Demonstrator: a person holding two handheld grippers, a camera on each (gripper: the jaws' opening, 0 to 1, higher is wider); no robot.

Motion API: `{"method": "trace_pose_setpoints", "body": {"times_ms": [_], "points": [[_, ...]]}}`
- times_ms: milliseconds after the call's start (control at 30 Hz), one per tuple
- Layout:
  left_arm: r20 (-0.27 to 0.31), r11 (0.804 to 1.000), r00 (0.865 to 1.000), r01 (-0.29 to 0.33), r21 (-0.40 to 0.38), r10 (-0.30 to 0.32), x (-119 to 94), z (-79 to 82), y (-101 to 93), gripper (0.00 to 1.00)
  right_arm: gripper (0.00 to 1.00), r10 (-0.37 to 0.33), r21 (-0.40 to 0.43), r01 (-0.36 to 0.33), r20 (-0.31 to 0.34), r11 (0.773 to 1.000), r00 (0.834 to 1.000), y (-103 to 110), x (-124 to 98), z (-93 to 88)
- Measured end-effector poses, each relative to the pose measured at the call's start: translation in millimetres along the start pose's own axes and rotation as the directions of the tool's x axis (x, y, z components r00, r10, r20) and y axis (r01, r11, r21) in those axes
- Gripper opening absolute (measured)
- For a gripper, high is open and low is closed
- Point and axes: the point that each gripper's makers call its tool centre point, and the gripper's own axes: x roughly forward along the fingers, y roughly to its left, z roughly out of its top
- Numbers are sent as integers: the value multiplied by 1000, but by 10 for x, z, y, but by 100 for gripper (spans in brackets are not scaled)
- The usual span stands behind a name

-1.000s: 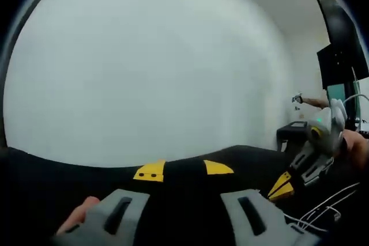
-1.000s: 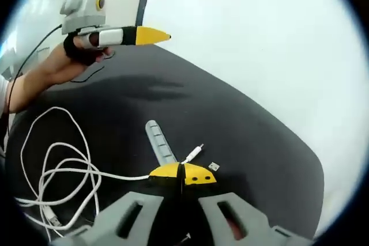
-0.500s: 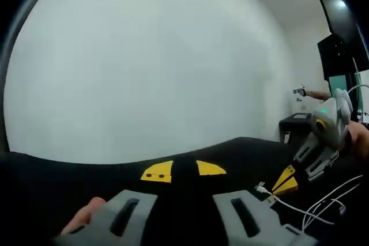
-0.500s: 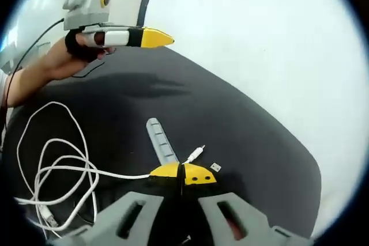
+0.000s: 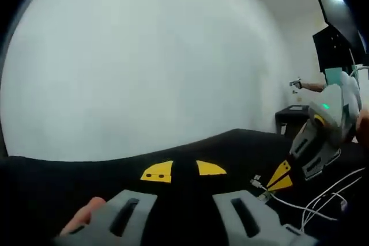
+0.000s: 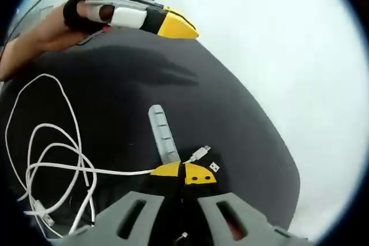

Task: Grab the wires, straighten them and put them on the rack

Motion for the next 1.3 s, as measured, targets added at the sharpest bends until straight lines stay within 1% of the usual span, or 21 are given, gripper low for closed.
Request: {"method": "trace_pose_setpoints", "body": {"times_ms": [100,167,233,300,467,567,600,733,767,833,867,900,933,967,1000,1033,1067,1133,1200,1233,1300], "points": [[-4,1000,1000,6,6,-6,-15,-4,-35,16,0,56,-19,-56,10,998,998,-14,-11,20],[-2,1000,1000,9,13,-9,-25,7,-34,16,0,50,70,-61,148,996,988,-100,-176,114],[-1,1000,1000,3,21,-3,-33,14,-15,16,0,-45,235,-35,327,971,944,-314,-478,260],[-5,1000,1000,-11,19,12,-25,2,33,16,0,-131,338,-26,433,941,892,-481,-748,357],[-104,998,994,15,-54,-20,20,-187,-13,18,6,-102,237,-26,511,971,853,-253,-1030,606],[32,998,999,-6,-56,8,-55,174,41,24,10,-71,220,-50,510,974,857,-141,-1032,715],[86,999,996,-25,-26,27,-159,340,72,26,10,-105,212,-9,522,977,846,-131,-1044,749],[279,989,956,-121,90,92,-577,937,197,29,10,-268,248,137,637,959,722,-215,-1135,768],[307,985,948,-125,117,84,-617,1033,199,30,10,-317,265,182,682,947,659,-255,-1136,721],[307,980,950,-109,166,53,-573,1095,226,39,10,-371,281,242,680,929,632,-306,-1039,578],[274,972,960,-117,202,59,-533,1020,287,44,8,-419,313,279,657,908,627,-369,-972,467],[224,956,972,-127,264,67,-495,909,350,46,4,-437,350,270,610,897,661,-393,-859,368],[172,928,981,-146,344,91,-480,782,419,44,4,-398,314,260,547,913,737,-339,-776,313],[143,893,981,-182,413,134,-479,713,525,42,4,-416,324,270,583,907,698,-395,-865,367],[128,848,980,-197,492,154,-475,685,588,39,4,-415,308,278,669,910,616,-387,-990,484],[114,821,977,-212,530,179,-521,709,690,40,4,-410,346,230,662,910,628,-341,-1005,454],[124,828,977,-214,518,175,-575,794,747,40,5,-415,379,202,648,903,639,-356,-1000,427],[221,853,952,-292,433,213,-877,1072,926,42,5,-404,387,174,666,906,627,-353,-1030,426],[266,891,905,-392,227,330,-1378,1086,1163,43,5,-393,396,144,673,907,626,-330,-1010,416],[262,892,878,-438,109,400,-1653,1010,1269,40,5,-383,399,128,667,908,639,-302,-974,397],[218,854,827,-514,-78,518,-2159,779,1410,26,5,-393,411,134,649,902,652,-358,-901,391]]}}
